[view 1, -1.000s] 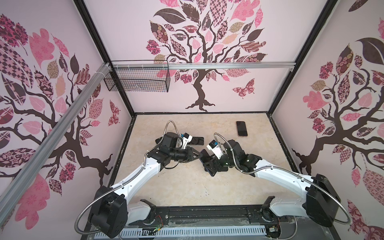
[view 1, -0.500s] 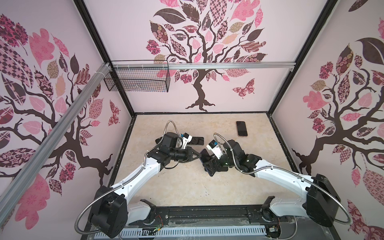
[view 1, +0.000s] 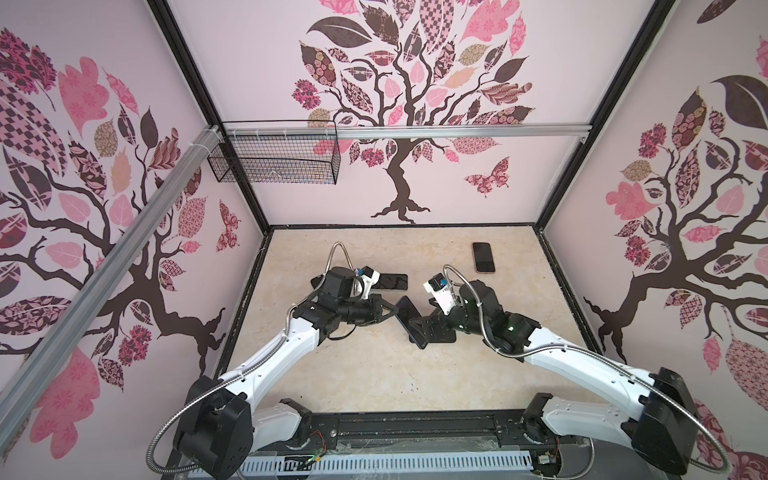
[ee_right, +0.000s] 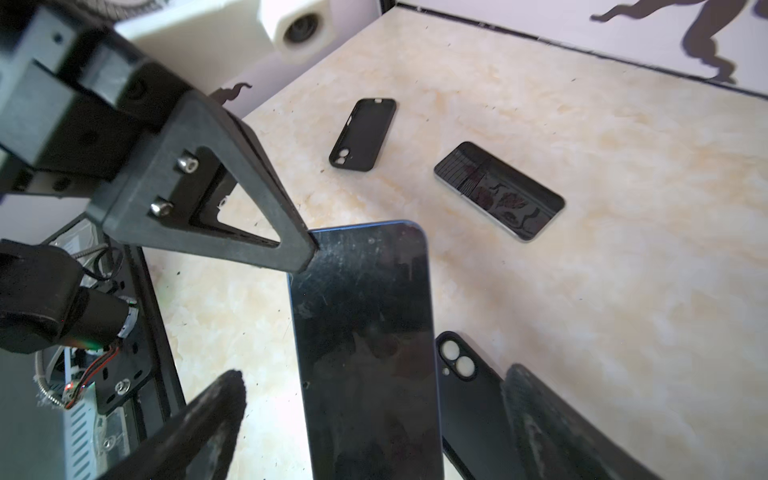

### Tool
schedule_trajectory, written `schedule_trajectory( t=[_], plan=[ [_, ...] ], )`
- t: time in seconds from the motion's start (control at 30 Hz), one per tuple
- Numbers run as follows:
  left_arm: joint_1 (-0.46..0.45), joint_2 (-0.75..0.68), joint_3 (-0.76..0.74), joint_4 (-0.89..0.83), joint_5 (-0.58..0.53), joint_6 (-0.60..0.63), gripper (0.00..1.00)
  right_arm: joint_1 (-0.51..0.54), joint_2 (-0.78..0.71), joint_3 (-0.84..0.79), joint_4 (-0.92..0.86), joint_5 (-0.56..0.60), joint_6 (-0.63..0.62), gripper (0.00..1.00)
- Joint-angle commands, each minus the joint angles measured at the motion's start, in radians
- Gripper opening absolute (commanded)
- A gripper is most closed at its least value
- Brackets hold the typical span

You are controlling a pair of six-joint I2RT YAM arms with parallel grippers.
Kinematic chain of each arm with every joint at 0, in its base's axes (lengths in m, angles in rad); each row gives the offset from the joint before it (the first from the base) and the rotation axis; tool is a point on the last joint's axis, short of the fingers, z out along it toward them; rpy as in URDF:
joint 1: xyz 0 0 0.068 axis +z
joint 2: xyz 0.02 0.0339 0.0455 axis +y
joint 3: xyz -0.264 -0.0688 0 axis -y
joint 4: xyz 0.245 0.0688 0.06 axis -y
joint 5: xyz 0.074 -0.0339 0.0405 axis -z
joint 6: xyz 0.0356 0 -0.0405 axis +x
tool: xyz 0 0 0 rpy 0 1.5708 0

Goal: Put the phone into the phone case
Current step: 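Hold the phone between both grippers and raise it above the table center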

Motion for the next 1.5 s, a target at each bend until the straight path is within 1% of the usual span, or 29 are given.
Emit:
schedule_trajectory(
  t=[0.0,0.13,0.27,0.33,0.4,0.47,0.53,0.63,0.7,0.73,0.77,1.0,1.1,1.23,1.37,1.47],
  plan=[
    [0.010,-0.046,-0.029,0.065,-0.028,0.022,0.00,-0.004,-0.068,-0.028,0.004,0.093,0.050,1.00],
    [0.015,-0.083,-0.054,0.110,-0.053,0.018,0.00,-0.054,-0.115,-0.077,-0.004,0.068,0.140,1.00],
    [0.046,-0.146,-0.122,0.235,-0.056,-0.036,0.00,-0.181,-0.156,-0.151,0.047,-0.064,0.298,0.99],
    [0.075,-0.174,-0.156,0.283,-0.056,-0.063,0.00,-0.230,-0.173,-0.198,0.117,-0.144,0.376,0.96],
    [0.098,-0.202,-0.195,0.348,-0.051,-0.099,0.00,-0.258,-0.184,-0.253,0.218,-0.205,0.468,0.93],
    [0.117,-0.228,-0.232,0.420,-0.045,-0.140,0.00,-0.262,-0.179,-0.299,0.323,-0.235,0.560,0.90],
    [0.125,-0.254,-0.256,0.440,-0.053,-0.160,0.00,-0.264,-0.152,-0.338,0.436,-0.261,0.658,0.86],
    [0.128,-0.289,-0.289,0.522,-0.063,-0.183,0.00,-0.264,-0.091,-0.393,0.624,-0.300,0.788,0.79],
    [0.129,-0.307,-0.312,0.572,-0.061,-0.206,0.00,-0.264,-0.054,-0.448,0.808,-0.313,0.876,0.74],
    [0.130,-0.313,-0.320,0.587,-0.060,-0.213,0.00,-0.263,-0.040,-0.465,0.869,-0.315,0.903,0.72],
    [0.130,-0.318,-0.326,0.602,-0.056,-0.219,0.00,-0.264,-0.020,-0.474,0.927,-0.320,0.919,0.70],
    [0.130,-0.335,-0.372,0.727,-0.045,-0.290,0.00,-0.263,0.057,-0.479,1.150,-0.372,0.962,0.59],
    [0.128,-0.324,-0.411,0.849,-0.041,-0.350,0.00,-0.263,0.084,-0.472,1.199,-0.376,0.984,0.54],
    [0.130,-0.290,-0.448,0.997,-0.032,-0.428,0.00,-0.263,0.127,-0.451,1.238,-0.396,1.008,0.51],
    [0.130,-0.262,-0.459,1.066,-0.026,-0.464,0.00,-0.263,0.174,-0.435,1.290,-0.415,1.037,0.50],
    [0.130,-0.258,-0.460,1.084,-0.022,-0.472,0.00,-0.263,0.199,-0.416,1.305,-0.441,1.045,0.50]
  ],
)
